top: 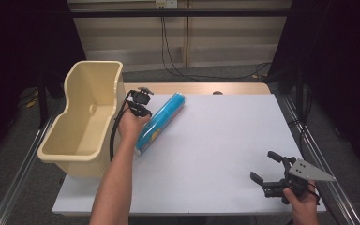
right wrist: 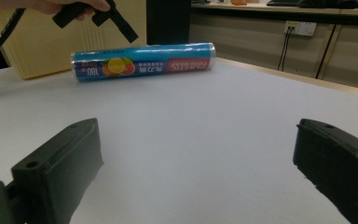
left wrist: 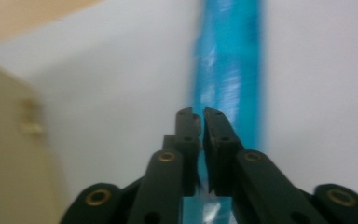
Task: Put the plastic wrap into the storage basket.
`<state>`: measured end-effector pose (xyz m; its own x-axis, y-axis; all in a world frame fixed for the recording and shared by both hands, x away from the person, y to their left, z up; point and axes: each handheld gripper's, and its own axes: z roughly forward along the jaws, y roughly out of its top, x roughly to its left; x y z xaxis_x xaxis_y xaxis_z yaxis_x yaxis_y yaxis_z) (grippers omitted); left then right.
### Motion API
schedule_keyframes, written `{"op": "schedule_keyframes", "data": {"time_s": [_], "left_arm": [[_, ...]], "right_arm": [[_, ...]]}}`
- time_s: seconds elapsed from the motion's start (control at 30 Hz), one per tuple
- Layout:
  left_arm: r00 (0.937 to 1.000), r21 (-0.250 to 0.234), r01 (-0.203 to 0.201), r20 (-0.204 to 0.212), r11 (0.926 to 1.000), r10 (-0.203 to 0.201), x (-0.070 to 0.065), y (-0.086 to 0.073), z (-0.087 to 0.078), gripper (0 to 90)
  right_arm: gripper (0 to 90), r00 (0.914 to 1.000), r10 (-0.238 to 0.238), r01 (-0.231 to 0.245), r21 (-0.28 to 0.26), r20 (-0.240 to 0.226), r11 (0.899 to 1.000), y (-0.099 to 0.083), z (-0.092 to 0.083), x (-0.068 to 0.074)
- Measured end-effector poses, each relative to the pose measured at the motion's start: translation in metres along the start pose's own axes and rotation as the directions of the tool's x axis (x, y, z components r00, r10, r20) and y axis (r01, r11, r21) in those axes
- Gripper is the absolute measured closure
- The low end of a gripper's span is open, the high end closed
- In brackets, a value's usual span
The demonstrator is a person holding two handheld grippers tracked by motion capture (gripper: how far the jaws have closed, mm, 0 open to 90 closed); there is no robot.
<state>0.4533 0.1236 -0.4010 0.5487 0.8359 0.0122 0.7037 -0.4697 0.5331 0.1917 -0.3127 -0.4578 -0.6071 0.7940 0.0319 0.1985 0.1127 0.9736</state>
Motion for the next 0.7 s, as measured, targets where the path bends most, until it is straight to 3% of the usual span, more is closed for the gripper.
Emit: {"op": "schedule_keyframes", "data": {"time_s": [0.03, 0.07, 0.1, 0.17, 0.2, 0.23, 0.27, 0.4, 0.43, 0.53, 0.57, 0.6, 0.63, 0.67, 0.7], "left_arm": [[0.9999, -0.019, 0.016, 0.005, 0.9997, -0.016, 0.002, -0.002, 0.001, 58.2], [0.9994, -0.035, 0.026, 0.024, 0.9990, -0.025, 0.002, -0.004, 0.003, 53.5], [0.9971, -0.049, 0.042, 0.065, 0.9979, -0.039, -0.001, -0.005, 0.009, 49.2], [0.9880, -0.054, 0.050, 0.149, 0.9973, -0.041, -0.012, -0.003, 0.020, 31.0], [0.9827, -0.039, 0.022, 0.185, 0.9990, -0.014, -0.020, -0.001, 0.027, 26.4], [0.9827, -0.039, 0.022, 0.185, 0.9990, -0.014, -0.020, -0.001, 0.027, 23.4], [0.9814, 0.022, -0.021, 0.191, 0.9995, 0.017, -0.033, 0.001, 0.041, 20.5], [0.9701, 0.091, -0.019, 0.242, 0.9957, -0.003, -0.042, 0.002, 0.059, 23.2], [0.9663, 0.131, -0.038, 0.257, 0.9906, 0.003, -0.048, 0.005, 0.066, 23.5], [0.9679, 0.173, -0.113, 0.242, 0.9784, 0.069, -0.062, 0.012, 0.072, 25.9], [0.9679, 0.173, -0.113, 0.242, 0.9784, 0.069, -0.062, 0.012, 0.072, 27.2], [0.9704, 0.208, -0.140, 0.223, 0.9682, 0.092, -0.070, 0.017, 0.075, 29.2], [0.9727, 0.228, -0.148, 0.210, 0.9625, 0.100, -0.072, 0.019, 0.076, 29.3], [0.9727, 0.228, -0.148, 0.210, 0.9625, 0.100, -0.072, 0.019, 0.076, 29.6], [0.9743, 0.254, -0.155, 0.199, 0.9549, 0.105, -0.073, 0.022, 0.076, 29.8]], "right_arm": [[1.0, 1.0000, -0.003, 0.003, 0.000, 0.001, 1.000, 0.000, 0.000, 0.000], [1.0, 1.0000, -0.002, 0.002, -0.001, 0.001, 1.000, 0.001, 0.000, 0.001], [1.0, 1.0000, -0.004, 0.004, -0.001, 0.003, 1.000, 0.001, 0.000, 0.001], [1.0, 1.0000, -0.003, 0.003, -0.001, 0.004, 1.000, 0.001, 0.000, 0.000], [1.0, 1.0000, -0.003, 0.003, 0.003, 0.003, 1.000, 0.001, 0.001, 0.000], [1.0, 1.0000, -0.003, 0.003, 0.003, 0.003, 1.000, 0.001, 0.001, 0.000], [1.0, 1.0000, 0.001, -0.001, 0.005, 0.004, 1.000, 0.000, 0.002, -0.002], [1.0, 0.9999, 0.010, -0.010, 0.007, 0.004, 1.000, -0.001, 0.002, -0.003], [1.0, 0.9999, 0.009, -0.009, 0.005, 0.005, 1.000, -0.001, 0.001, -0.003], [1.0, 1.0000, 0.004, -0.004, -0.001, 0.004, 1.000, -0.001, -0.001, -0.004], [1.0, 1.0000, 0.004, -0.004, -0.001, 0.004, 1.000, -0.001, -0.001, -0.004], [1.0, 1.0000, 0.007, -0.007, -0.001, 0.005, 1.000, 0.000, -0.001, -0.004], [1.0, 1.0000, 0.007, -0.007, -0.001, 0.005, 1.000, 0.000, -0.001, -0.004], [1.0, 1.0000, 0.007, -0.007, -0.001, 0.005, 1.000, 0.000, -0.001, -0.004], [1.0, 1.0000, 0.007, -0.007, -0.002, 0.005, 1.000, 0.000, -0.001, -0.004]]}}
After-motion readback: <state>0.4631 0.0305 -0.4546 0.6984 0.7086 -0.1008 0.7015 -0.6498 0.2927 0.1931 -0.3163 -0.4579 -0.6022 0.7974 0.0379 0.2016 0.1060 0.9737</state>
